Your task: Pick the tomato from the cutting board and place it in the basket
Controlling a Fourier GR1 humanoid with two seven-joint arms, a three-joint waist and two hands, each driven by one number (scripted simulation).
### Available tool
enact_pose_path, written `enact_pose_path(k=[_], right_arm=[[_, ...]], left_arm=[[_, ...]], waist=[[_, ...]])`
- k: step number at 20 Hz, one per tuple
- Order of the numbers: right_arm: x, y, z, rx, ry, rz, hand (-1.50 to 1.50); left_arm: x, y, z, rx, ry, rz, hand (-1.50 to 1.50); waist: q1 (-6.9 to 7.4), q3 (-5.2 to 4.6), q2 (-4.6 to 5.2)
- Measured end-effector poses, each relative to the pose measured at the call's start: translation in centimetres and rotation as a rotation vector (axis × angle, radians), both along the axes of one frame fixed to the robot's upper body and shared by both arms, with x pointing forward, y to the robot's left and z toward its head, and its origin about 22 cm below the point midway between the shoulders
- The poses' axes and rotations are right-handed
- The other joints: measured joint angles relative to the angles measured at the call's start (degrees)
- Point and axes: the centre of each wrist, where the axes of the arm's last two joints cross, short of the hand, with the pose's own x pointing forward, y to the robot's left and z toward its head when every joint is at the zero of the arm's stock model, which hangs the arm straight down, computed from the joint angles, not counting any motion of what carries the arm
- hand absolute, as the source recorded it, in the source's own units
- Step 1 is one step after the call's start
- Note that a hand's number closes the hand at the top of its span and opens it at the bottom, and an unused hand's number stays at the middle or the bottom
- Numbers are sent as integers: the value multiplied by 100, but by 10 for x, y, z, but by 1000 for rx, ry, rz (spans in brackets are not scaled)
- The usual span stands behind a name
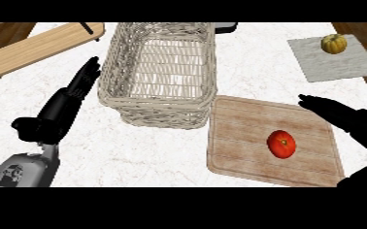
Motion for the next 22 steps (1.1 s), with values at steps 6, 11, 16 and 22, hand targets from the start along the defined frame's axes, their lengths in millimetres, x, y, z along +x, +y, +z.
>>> enact_pose_path(k=[6,11,16,22], right_arm=[[13,7,-26,3,-21,2,-150],[9,7,-33,38,-29,28,-150],[3,14,-43,54,-21,49,-150],[5,20,-40,17,-20,39,-150]], left_arm=[[3,4,-2,0,8,2,0],[2,1,-3,2,2,3,0],[2,6,-2,0,4,2,0],[2,4,-5,-1,3,2,0]], waist=[[-4,-1,1],[-19,-2,-3],[-21,-2,-3],[-20,-3,-4]])
